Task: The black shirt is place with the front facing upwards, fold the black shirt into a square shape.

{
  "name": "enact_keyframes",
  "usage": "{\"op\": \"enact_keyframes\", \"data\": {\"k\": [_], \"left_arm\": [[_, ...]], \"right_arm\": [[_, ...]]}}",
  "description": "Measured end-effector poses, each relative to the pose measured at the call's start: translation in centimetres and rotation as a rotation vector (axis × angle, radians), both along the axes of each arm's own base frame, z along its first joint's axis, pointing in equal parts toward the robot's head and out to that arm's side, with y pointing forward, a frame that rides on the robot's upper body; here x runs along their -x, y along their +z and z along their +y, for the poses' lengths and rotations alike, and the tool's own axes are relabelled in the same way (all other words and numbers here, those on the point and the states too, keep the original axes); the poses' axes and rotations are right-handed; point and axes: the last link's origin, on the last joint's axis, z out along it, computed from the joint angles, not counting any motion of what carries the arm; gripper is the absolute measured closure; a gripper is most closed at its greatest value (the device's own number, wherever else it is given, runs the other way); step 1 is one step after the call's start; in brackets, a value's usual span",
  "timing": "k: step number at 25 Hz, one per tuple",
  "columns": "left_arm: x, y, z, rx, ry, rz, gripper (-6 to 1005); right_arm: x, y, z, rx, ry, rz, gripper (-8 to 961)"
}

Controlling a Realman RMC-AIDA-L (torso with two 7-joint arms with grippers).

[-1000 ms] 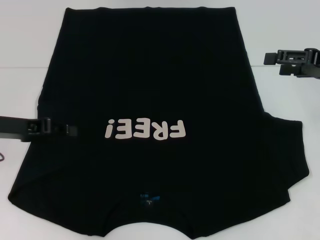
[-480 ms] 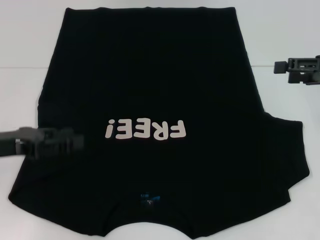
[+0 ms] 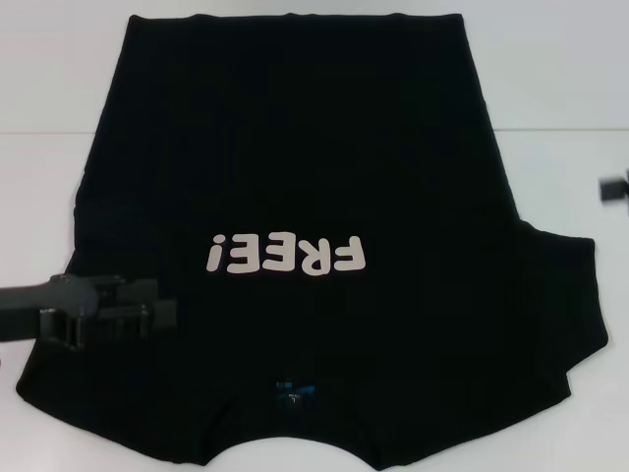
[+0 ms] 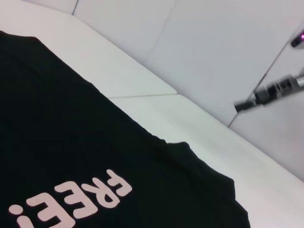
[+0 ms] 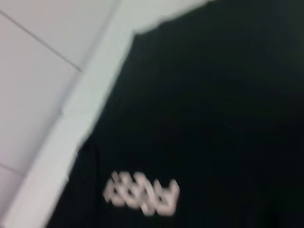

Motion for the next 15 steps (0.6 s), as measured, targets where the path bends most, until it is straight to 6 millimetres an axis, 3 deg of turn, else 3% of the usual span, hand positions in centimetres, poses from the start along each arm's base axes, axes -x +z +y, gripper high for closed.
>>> {"op": "enact_keyframes", "data": {"k": [8, 15], "left_arm": [[-0.2, 0.4, 0.9, -0.046, 0.037, -0.030, 396], [-0.8, 0.0, 1.6, -0.054, 0.027, -0.038, 395]], "right_arm": [[-1.6, 2.5, -2.1, 0.092, -0.144, -0.149, 39], [-2.8, 1.2, -2.8, 0.115, -0.223, -0.125, 39]]}}
